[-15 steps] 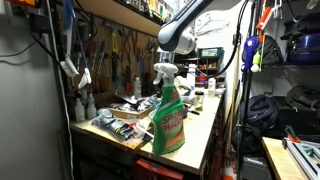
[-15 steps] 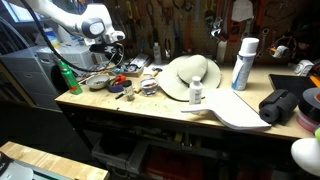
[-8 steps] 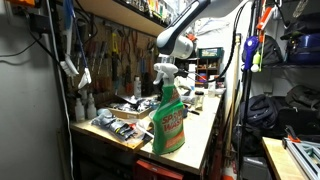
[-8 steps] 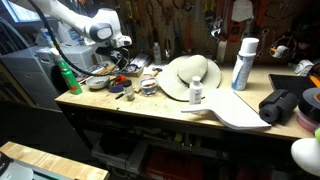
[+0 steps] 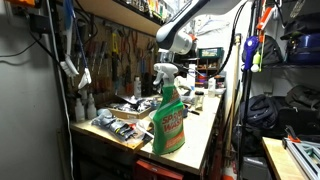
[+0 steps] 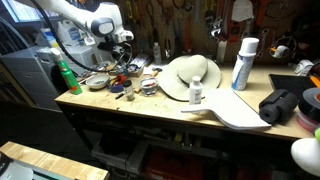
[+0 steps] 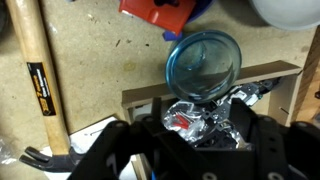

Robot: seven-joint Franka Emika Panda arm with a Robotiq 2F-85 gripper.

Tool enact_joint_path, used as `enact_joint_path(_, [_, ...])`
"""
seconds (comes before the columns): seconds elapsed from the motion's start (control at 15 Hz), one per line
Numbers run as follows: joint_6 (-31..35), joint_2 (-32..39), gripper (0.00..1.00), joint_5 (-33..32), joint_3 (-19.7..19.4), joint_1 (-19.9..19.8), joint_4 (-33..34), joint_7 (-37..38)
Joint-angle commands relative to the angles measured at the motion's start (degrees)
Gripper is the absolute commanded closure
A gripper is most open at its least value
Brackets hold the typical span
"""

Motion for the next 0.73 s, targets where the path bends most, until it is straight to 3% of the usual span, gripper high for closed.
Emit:
enact_joint_path(0.0, [1.49,-6.86,0.00,-4.70,-0.39,0.15,-5.33,-5.96])
enact_joint_path(0.33, [4.94,-16.26,0.00,-11.99,-0.42,0.84,-15.17,-15.58])
enact_joint_path(0.47, [8.06,-20.07,0.00,-11.55,-0.38,1.00,-19.66,-21.36])
enact_joint_path(0.6, [12.31,-23.56,0.00,-6.98,-0.73,1.32,-23.61,-28.60])
enact_joint_path(0.67, [8.68,-18.26,0.00,-9.67,-1.37,1.98,-17.23,-22.76])
